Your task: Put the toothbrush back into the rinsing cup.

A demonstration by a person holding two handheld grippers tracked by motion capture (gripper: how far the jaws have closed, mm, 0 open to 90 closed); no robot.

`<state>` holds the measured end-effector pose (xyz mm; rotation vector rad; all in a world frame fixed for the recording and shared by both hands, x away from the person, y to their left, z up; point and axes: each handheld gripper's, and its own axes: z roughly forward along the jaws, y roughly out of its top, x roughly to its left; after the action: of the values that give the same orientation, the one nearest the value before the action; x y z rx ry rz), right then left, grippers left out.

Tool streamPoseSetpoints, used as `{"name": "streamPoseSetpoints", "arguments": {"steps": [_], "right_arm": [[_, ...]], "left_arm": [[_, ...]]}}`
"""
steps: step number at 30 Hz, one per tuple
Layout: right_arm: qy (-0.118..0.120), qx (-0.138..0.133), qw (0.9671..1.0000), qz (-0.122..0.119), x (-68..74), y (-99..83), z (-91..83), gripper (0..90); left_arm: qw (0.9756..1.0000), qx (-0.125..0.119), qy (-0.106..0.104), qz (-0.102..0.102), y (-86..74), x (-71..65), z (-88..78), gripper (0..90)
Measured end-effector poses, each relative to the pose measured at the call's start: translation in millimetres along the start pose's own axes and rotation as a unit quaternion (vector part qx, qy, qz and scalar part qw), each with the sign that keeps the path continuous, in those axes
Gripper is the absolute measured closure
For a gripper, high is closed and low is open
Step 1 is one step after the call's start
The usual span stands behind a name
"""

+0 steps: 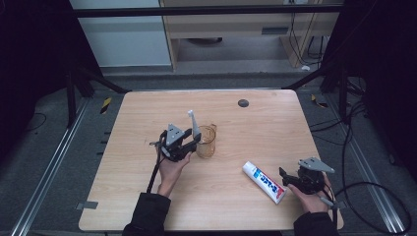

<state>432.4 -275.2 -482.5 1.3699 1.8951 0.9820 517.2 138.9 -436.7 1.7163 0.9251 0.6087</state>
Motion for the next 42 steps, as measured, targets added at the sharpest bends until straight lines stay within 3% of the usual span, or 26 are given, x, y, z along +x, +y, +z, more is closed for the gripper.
{"name": "streamPoseSetpoints", "arguments": {"steps": [5, 11, 16, 24, 34, 42], "right_arm": [[-0.002, -0.006, 1.0, -0.001, 0.5, 1.3, -2.6, 18.7], [-0.001, -0.012, 0.9999, 0.0, 0.9, 3.4, -5.8, 18.7], [0.002, -0.018, 0.9998, 0.001, 1.8, 5.2, -9.3, 18.9], [0.013, -0.014, 0.9998, -0.002, 7.0, 8.0, -10.1, 18.9], [0.024, -0.007, 0.9997, -0.009, 9.8, 8.4, -9.6, 19.6], [0.038, 0.003, 0.9991, -0.019, 12.7, 4.9, -8.8, 25.8]], "left_arm": [[1.0, 0.005, 0.004, -0.002, 4.2, 2.0, -13.7, 48.1], [0.9993, 0.035, 0.008, 0.013, 2.5, 1.3, -27.9, 44.4], [0.9977, 0.055, 0.016, 0.035, -2.9, 2.8, -40.2, 42.7], [0.9963, 0.071, 0.015, 0.046, -20.3, 8.9, -69.0, 41.4], [0.9939, 0.108, 0.018, 0.018, -49.2, 25.0, -103.8, 42.7], [0.9878, 0.15, 0.041, -0.011, -69.8, 44.1, -121.0, 45.5]]}}
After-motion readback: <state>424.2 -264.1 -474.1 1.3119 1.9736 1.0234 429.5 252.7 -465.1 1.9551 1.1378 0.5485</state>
